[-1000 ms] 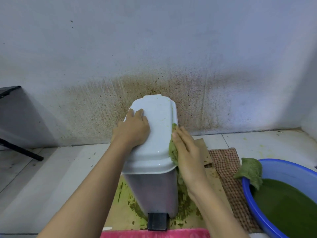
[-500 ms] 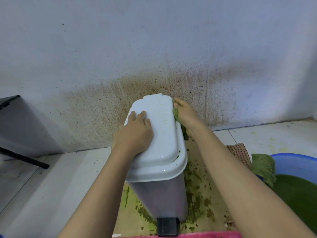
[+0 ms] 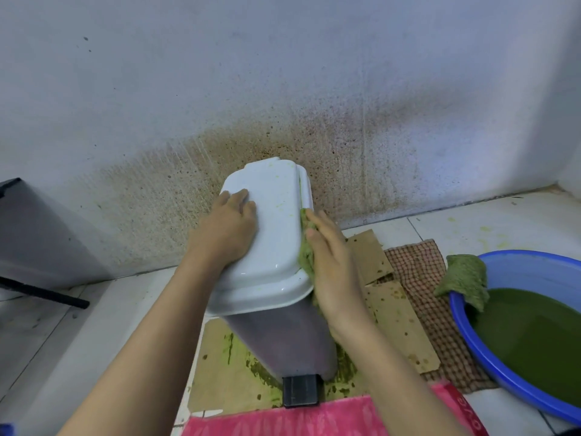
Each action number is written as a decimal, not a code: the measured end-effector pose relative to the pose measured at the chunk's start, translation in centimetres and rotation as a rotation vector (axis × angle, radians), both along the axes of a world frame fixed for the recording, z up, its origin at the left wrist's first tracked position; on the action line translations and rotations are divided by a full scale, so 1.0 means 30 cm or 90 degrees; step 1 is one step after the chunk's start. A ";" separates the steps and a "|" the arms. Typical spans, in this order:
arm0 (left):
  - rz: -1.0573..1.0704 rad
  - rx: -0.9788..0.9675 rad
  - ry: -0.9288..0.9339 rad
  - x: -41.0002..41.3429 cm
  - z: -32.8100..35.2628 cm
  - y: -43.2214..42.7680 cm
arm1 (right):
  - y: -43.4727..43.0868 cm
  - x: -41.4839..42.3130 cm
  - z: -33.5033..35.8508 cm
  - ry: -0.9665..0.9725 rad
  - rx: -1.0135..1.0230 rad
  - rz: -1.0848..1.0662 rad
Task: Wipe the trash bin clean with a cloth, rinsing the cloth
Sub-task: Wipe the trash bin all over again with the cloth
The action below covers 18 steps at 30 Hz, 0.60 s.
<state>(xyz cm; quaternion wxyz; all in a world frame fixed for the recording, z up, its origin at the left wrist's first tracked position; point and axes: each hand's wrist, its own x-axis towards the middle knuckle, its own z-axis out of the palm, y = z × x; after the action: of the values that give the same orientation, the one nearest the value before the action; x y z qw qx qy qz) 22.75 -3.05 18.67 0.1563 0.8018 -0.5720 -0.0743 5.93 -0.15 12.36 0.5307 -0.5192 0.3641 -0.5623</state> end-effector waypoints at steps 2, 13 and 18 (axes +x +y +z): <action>0.003 -0.034 -0.014 -0.001 0.019 0.027 | 0.048 0.023 -0.007 0.029 -0.044 -0.034; 0.061 0.054 0.191 0.145 0.118 0.100 | 0.210 0.367 -0.058 0.206 -0.194 -0.004; 0.046 0.048 0.180 0.209 0.092 0.097 | 0.231 0.416 -0.117 0.331 -0.162 0.000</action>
<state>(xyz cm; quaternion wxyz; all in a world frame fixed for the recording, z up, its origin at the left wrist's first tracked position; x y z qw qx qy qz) 29.03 -0.14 21.43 0.2079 0.8088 -0.5117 -0.2018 18.42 6.78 8.84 0.3499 -0.7084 0.4145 -0.4517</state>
